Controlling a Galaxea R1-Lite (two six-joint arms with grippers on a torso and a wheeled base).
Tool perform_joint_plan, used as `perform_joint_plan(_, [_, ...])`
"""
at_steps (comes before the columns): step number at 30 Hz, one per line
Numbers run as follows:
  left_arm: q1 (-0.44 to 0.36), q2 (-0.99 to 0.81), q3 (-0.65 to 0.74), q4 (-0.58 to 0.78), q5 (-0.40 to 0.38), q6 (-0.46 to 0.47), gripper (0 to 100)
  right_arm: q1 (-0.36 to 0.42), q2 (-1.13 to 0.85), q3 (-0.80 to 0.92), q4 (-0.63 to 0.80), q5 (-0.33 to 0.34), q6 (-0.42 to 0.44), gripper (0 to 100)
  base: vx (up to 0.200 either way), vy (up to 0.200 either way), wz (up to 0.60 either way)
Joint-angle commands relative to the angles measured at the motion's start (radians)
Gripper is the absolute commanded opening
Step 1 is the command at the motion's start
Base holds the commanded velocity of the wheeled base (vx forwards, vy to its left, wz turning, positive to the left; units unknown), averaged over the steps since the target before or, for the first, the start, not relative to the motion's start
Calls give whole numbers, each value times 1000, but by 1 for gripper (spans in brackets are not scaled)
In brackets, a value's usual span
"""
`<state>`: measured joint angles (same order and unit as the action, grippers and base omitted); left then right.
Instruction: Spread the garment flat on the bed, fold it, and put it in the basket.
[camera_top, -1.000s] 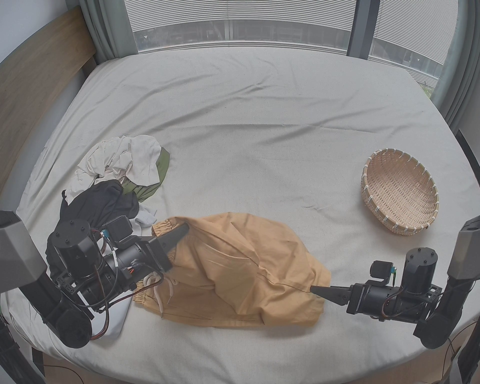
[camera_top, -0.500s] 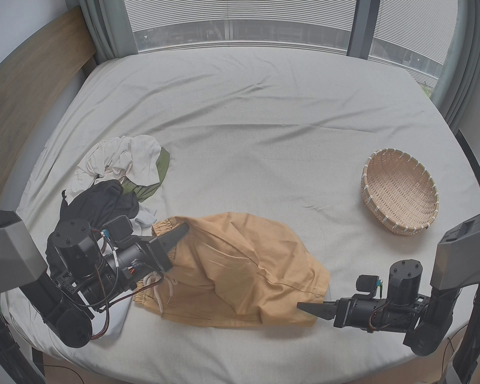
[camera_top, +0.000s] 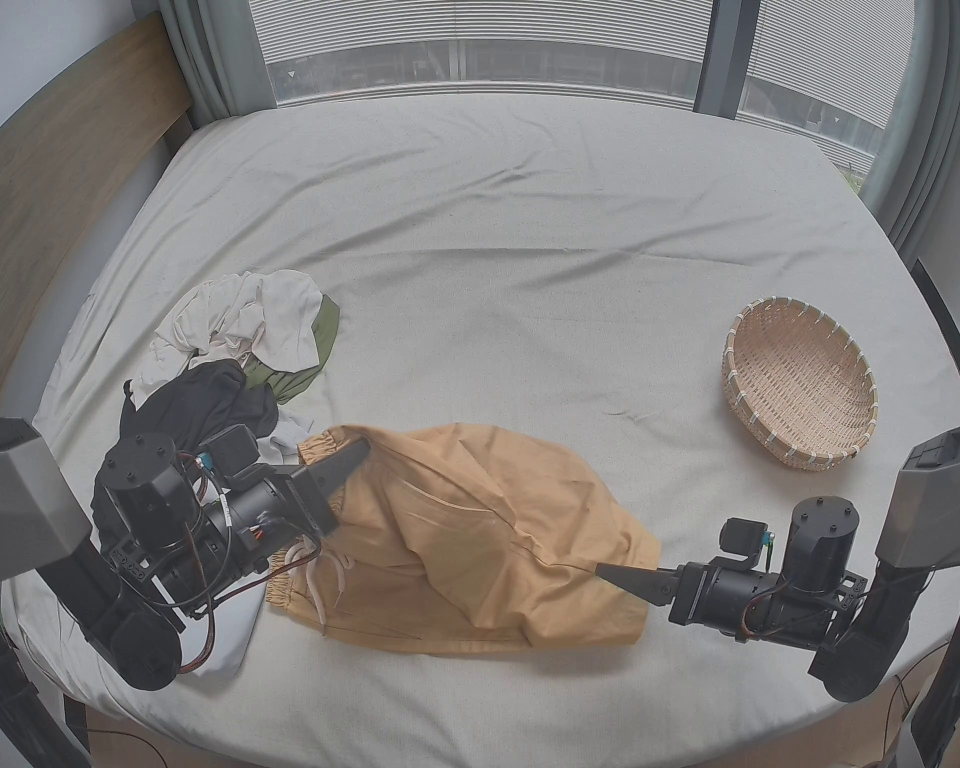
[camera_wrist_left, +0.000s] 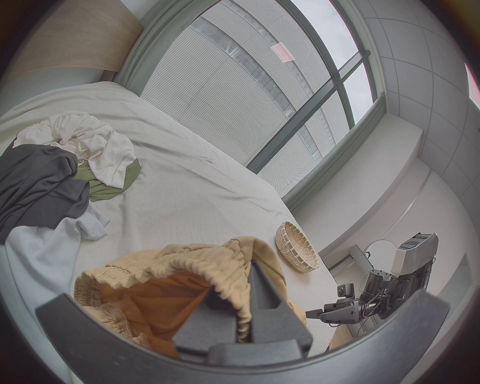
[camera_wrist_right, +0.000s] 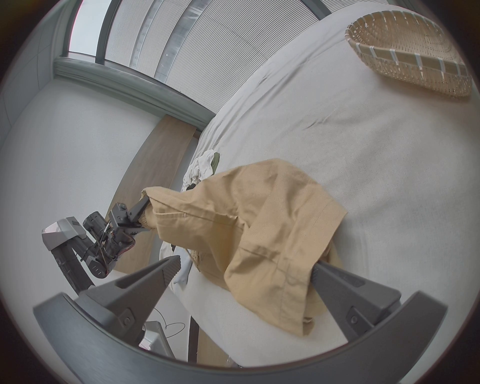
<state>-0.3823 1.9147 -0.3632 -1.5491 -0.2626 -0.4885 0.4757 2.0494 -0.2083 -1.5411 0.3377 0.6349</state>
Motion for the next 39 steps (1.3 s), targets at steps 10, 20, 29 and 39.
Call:
perform_joint_plan(10, [0, -6, -3, -2, 0, 1, 0, 40, 45, -29, -1, 1, 3, 100, 0, 0, 0])
perform_joint_plan(20, [14, -5, -2, 0, 0, -1, 0, 64, 121, -72, -4, 3, -4, 100, 0, 0, 0])
perform_joint_plan(29, [13, 0, -2, -2, 0, -1, 0, 80, 147, -123, -5, -37, -3, 0, 0, 0, 0])
perform_joint_plan(39, [14, -3, 3, -2, 0, -1, 0, 70, 137, -115, -8, -40, -1, 0, 0, 0, 0])
